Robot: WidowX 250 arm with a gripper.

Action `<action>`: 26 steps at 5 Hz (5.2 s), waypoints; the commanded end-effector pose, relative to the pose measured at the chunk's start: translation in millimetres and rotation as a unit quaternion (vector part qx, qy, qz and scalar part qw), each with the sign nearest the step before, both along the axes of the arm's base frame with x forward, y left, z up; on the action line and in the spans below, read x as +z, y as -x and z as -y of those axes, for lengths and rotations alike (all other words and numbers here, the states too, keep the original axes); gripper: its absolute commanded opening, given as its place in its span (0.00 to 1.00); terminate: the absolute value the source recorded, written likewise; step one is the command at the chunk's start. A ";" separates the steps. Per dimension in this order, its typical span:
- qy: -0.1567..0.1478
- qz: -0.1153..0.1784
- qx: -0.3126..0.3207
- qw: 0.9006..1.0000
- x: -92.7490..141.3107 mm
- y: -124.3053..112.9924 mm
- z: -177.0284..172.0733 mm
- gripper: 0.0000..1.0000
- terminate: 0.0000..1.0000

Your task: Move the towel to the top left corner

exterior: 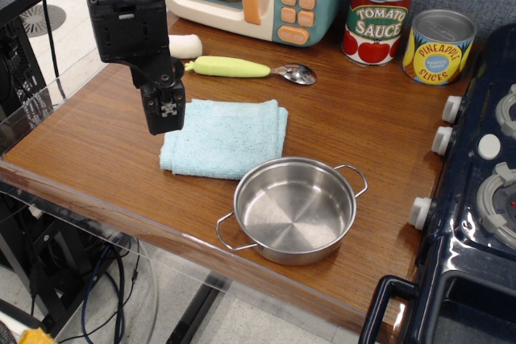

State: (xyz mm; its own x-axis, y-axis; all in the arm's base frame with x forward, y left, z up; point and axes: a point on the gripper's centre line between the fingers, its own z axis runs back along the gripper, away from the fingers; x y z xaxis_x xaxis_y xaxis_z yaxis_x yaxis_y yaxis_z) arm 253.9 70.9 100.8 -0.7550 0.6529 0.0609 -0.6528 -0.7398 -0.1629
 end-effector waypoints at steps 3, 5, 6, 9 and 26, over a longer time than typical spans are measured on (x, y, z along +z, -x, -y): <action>-0.010 -0.015 0.047 0.999 -11.0 -32.7 -5.9 1.00 0.00; 0.021 -0.017 0.029 0.999 -36.5 -63.3 19.7 1.00 0.00; 0.011 -0.034 0.012 0.999 -54.0 -65.5 23.5 1.00 0.00; 0.013 -0.012 0.031 0.999 -84.2 -67.6 21.2 1.00 0.00; 0.036 0.027 0.289 0.956 13.6 -54.7 -103.4 1.00 0.00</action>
State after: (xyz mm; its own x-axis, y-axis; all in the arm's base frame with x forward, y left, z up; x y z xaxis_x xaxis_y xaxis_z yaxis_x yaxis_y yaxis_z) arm 315.6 172.2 92.0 -0.9912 0.1279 0.0342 -0.1303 -0.9879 -0.0839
